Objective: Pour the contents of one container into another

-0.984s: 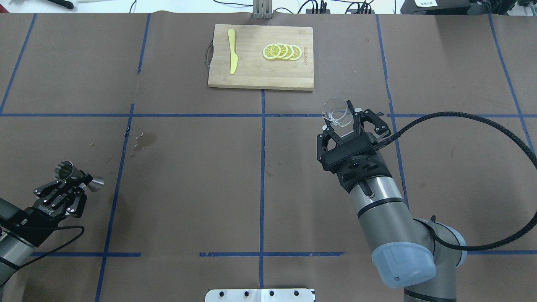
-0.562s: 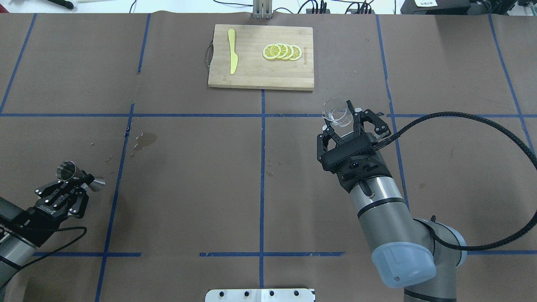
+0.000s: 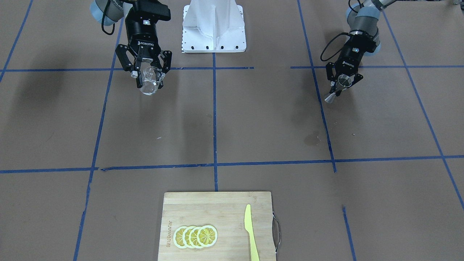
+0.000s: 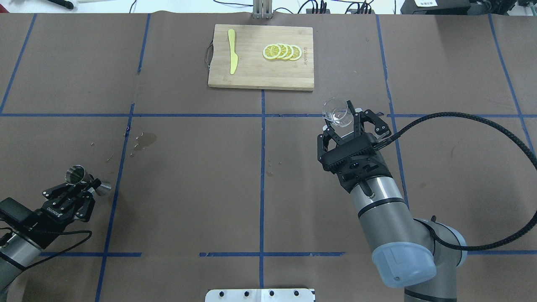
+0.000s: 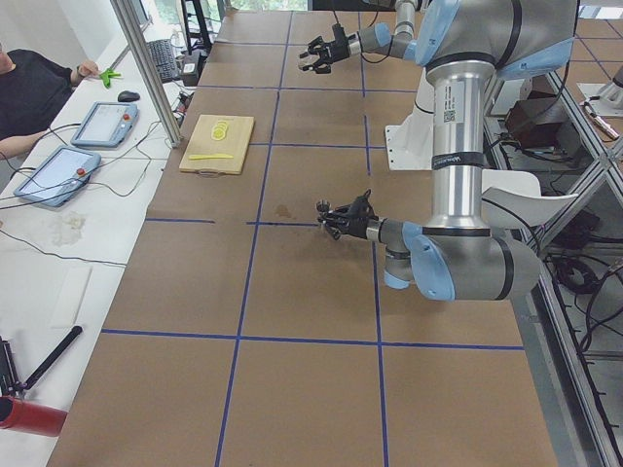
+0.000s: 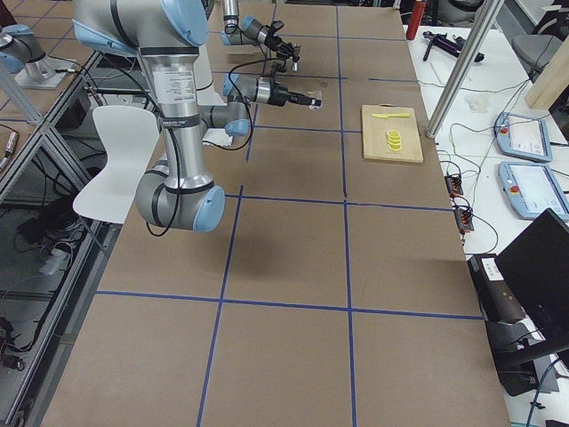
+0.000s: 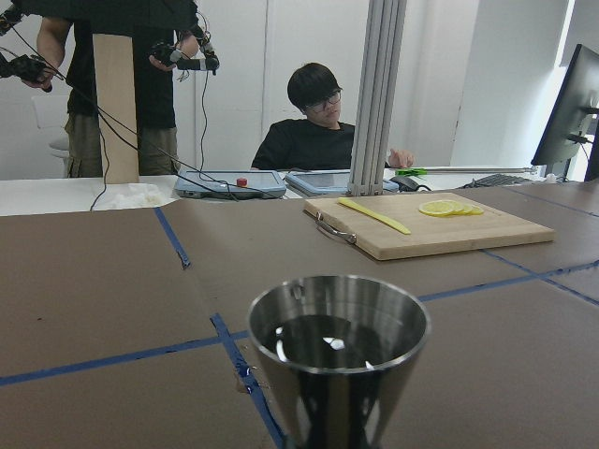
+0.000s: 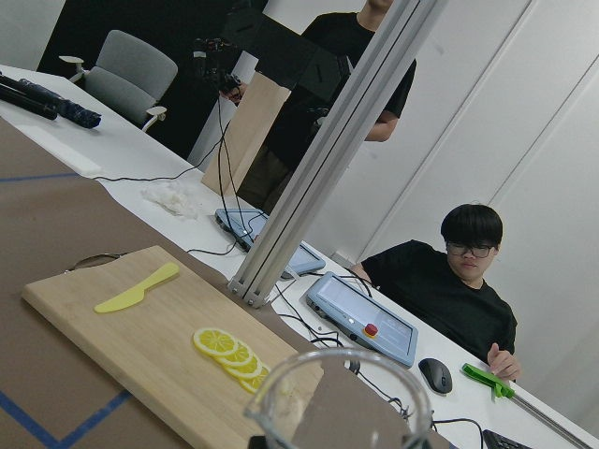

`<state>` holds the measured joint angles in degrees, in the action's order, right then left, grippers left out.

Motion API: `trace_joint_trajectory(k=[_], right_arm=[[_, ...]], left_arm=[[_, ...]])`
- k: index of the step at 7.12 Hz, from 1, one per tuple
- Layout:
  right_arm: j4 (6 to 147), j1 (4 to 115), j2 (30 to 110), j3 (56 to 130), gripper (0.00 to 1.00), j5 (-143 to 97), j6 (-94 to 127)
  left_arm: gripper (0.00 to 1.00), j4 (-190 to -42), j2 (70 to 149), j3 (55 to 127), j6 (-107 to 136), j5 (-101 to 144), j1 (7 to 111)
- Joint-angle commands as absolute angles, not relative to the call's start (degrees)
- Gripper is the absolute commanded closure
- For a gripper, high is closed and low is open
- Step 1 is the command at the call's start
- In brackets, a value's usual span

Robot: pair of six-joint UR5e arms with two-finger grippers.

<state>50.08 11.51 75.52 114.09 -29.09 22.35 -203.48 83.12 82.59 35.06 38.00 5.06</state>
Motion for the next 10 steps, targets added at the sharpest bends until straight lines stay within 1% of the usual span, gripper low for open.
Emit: trace_joint_trajectory(k=[1,10], right_arm=[[50.01,11.51,75.76,114.17,1.00,-29.09,22.41],[50.01,11.43,75.94,114.17,1.00,-28.92,22.41]], left_arm=[[1.00,-203.29,83.15,82.44,35.07,38.32,5.10],[1.00,-202.33,83.93,81.04,35.42,38.23,5.10]])
